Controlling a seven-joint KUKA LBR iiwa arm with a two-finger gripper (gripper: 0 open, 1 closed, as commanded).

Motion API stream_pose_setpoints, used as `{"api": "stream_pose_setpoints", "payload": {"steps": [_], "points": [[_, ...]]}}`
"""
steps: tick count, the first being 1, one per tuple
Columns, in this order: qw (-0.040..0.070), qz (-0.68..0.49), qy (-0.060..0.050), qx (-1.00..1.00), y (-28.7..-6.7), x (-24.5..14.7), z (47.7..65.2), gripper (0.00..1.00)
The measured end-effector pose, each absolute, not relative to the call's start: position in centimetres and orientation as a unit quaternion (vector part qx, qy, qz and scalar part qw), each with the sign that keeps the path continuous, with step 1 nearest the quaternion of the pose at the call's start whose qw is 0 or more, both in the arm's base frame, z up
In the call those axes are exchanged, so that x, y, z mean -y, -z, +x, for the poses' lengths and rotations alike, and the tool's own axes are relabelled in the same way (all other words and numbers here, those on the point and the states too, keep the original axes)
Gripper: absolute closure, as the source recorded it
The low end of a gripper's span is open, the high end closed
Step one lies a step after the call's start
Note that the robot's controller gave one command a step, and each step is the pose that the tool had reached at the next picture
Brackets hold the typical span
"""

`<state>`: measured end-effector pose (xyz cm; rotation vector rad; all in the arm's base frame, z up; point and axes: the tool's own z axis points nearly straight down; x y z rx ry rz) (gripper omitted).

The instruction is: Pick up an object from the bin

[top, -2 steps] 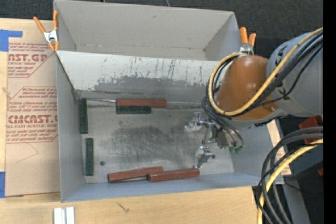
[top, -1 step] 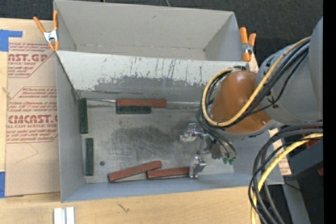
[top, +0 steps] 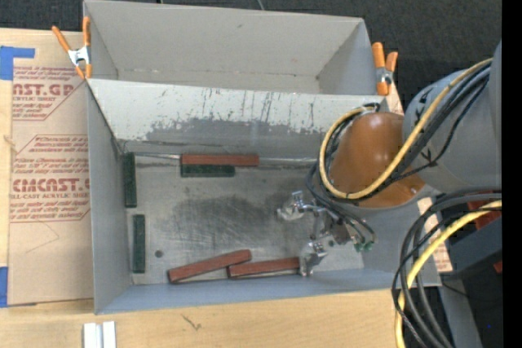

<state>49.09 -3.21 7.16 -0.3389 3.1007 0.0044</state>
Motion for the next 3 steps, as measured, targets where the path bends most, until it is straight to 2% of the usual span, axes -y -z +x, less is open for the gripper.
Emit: {"api": "stream_pose_setpoints", "payload": {"steps": [1, 2, 3], "points": [[0.008, -0.234, 0.002, -0.972, -7.6, 1.5, 49.1, 1.0], [0.008, -0.235, 0.002, -0.972, -7.6, 1.5, 49.1, 1.0], [0.004, -0.26, 0.001, -0.965, -25.6, 3.4, 49.0, 1.0]]}}
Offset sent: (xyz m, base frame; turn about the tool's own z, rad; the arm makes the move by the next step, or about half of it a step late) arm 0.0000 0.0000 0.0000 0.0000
